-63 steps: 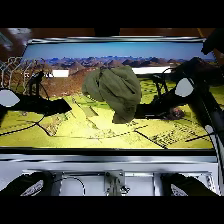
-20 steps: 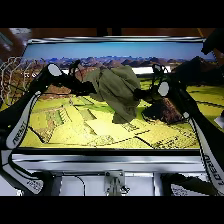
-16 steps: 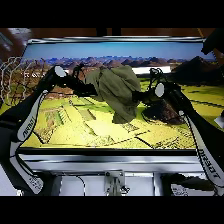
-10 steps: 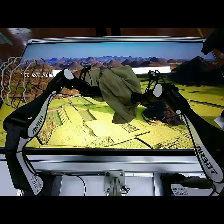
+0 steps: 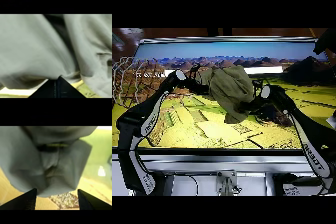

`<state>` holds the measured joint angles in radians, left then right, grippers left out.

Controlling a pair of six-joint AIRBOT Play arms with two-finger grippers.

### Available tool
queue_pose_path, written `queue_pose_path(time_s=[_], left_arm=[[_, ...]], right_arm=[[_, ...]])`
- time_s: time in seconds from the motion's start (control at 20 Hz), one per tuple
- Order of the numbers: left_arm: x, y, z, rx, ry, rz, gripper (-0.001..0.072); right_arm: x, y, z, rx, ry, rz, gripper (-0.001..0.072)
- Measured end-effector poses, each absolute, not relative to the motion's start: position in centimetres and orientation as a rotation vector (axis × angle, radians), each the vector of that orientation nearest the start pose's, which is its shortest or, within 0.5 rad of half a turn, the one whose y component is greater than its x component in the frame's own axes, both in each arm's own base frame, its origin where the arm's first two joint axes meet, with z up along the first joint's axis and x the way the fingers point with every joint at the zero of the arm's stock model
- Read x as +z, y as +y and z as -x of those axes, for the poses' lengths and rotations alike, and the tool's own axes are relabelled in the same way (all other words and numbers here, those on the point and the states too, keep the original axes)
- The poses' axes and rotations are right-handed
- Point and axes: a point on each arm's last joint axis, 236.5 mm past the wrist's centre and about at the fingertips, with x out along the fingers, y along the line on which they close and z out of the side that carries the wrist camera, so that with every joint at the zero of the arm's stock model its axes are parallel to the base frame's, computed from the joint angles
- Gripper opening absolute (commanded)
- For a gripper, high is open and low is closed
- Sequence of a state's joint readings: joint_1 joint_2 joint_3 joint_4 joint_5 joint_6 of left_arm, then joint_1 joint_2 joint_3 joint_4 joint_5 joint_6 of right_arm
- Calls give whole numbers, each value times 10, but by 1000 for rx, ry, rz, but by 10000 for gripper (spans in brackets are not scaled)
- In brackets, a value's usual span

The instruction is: Fold the shirts.

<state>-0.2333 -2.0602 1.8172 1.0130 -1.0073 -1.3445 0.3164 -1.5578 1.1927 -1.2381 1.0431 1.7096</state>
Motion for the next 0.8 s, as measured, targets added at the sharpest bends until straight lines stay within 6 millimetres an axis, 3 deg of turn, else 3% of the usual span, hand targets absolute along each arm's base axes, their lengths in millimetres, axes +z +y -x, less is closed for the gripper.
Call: queue_pose_path(time_s=[0.2,0.25,0.35,0.4,0.5,0.6,0.65,0.7,0.8], left_arm=[[-94,-229,-523,-566,1255,197,60],[-93,-229,-522,-572,1256,191,59],[-90,-229,-520,-585,1257,181,59],[-85,-230,-519,-592,1249,175,59],[-71,-230,-520,-605,1225,165,58],[-42,-231,-522,-622,1174,147,58],[-20,-230,-522,-629,1135,129,58],[2,-228,-522,-635,1096,109,58],[63,-226,-516,-651,989,75,57]], right_arm=[[-95,215,-354,350,1523,-180,620],[-97,220,-354,360,1519,-183,565],[-100,227,-354,379,1515,-186,178],[-100,230,-353,384,1515,-190,83],[-96,234,-353,401,1510,-196,82],[-75,237,-358,438,1462,-180,81],[-56,236,-364,457,1416,-153,81],[-33,234,-373,471,1355,-123,81],[32,224,-391,486,1196,-47,80]])
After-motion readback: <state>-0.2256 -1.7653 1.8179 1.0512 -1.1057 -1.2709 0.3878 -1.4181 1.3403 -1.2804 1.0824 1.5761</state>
